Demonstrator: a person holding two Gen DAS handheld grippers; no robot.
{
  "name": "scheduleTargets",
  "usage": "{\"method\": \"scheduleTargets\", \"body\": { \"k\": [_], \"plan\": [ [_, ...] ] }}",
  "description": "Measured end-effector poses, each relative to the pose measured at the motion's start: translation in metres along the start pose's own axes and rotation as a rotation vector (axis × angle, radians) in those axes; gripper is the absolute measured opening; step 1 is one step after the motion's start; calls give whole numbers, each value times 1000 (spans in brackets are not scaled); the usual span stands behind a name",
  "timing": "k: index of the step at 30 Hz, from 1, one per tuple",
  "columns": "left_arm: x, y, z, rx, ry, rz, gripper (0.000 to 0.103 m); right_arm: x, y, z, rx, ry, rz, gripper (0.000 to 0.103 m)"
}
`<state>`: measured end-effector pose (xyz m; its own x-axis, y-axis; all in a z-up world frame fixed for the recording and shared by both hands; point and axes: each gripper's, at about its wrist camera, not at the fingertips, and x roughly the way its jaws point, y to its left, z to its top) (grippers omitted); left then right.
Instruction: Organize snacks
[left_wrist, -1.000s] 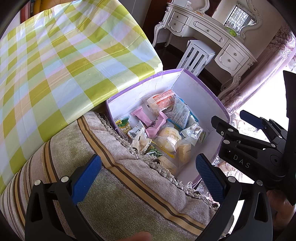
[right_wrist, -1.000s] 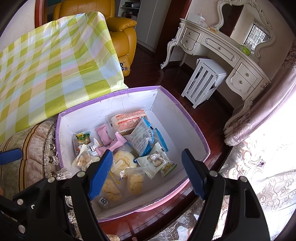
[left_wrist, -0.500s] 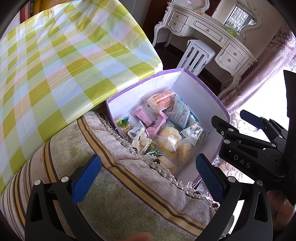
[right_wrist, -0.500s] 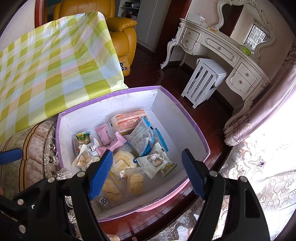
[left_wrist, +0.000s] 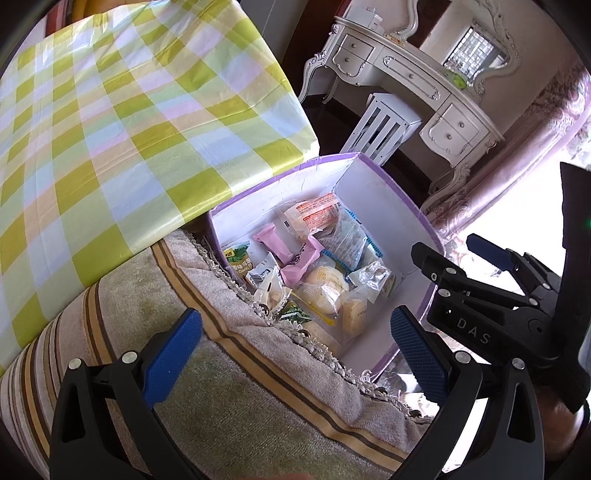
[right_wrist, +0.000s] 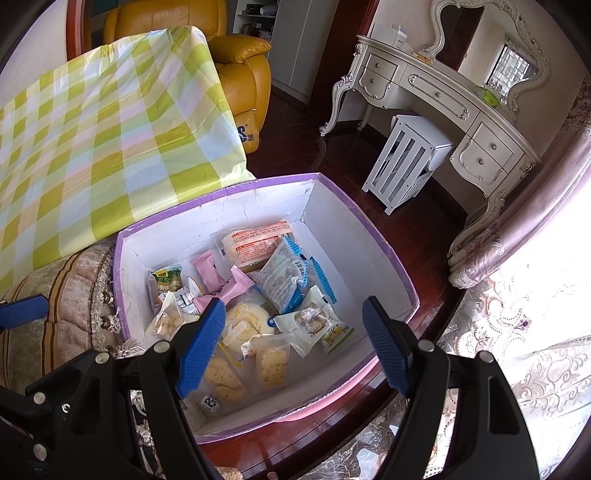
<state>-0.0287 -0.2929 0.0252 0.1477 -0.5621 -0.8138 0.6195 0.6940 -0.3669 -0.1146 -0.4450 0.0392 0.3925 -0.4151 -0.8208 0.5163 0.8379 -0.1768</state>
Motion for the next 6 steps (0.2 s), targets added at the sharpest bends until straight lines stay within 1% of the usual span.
{"method": "scheduleTargets", "body": {
  "k": [1, 2, 3, 6],
  "plan": [
    [-13, 8, 0, -25, -23, 9, 99, -6, 6, 3, -4, -11, 23, 77],
    [-28, 18, -1, -40, -60, 38, 99, -12, 14, 5, -12, -20, 56, 78],
    [-45, 30, -5, -57, -97, 83, 99, -18, 25, 7, -27, -28, 96, 78],
    [-92, 78, -26, -169, -183, 269, 99, -37, 73, 11, -96, -42, 239, 80]
  ]
}}
